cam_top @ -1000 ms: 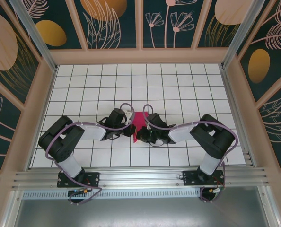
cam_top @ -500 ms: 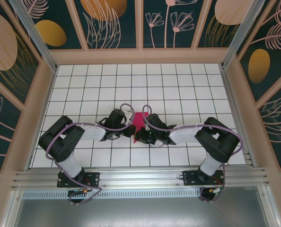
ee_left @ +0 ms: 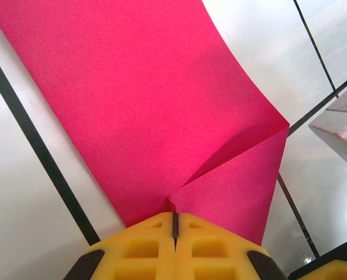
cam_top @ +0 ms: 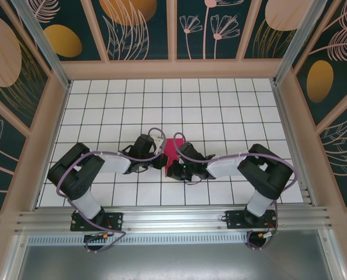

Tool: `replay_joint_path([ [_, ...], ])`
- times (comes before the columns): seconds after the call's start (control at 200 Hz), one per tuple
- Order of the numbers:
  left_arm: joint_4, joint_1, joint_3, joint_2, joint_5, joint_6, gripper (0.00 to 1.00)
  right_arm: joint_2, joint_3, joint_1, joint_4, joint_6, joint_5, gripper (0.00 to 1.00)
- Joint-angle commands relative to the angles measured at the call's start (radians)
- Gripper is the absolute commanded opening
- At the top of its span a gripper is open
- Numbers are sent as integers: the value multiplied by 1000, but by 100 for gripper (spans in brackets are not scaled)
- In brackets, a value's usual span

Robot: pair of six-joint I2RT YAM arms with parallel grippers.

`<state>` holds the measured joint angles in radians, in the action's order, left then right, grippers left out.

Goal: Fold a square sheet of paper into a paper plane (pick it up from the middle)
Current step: Third fold the triangle at the center of the table.

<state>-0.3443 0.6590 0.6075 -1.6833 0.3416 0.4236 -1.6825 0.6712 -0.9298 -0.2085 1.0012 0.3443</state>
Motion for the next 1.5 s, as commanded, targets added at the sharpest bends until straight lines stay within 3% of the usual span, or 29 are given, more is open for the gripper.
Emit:
replay_joint_path([
  [0.0,7,1,-20,-12,28,6,0,-2,-26,-11,71,-8,-7,11],
  [0.33,-2,0,-30,-21,46,9,0,108,5,-24,20,-22,-47,12],
  [0.701,-15,0,-34,-16,44,24,0,-55,46,-31,-38,8,-26,11],
  [0.926,-12,1,-41,-15,37,18,0,-59,-22,-42,47,3,-13,11],
  [1.206,-7,0,-38,-7,31,20,0,30,70,-49,46,-20,-32,11],
  [1.306,-6,1,-36,-12,34,20,0,1,46,-49,-35,15,-2,11],
  [1.496,-4,0,-38,-12,34,18,0,-68,35,-63,19,19,-10,10],
])
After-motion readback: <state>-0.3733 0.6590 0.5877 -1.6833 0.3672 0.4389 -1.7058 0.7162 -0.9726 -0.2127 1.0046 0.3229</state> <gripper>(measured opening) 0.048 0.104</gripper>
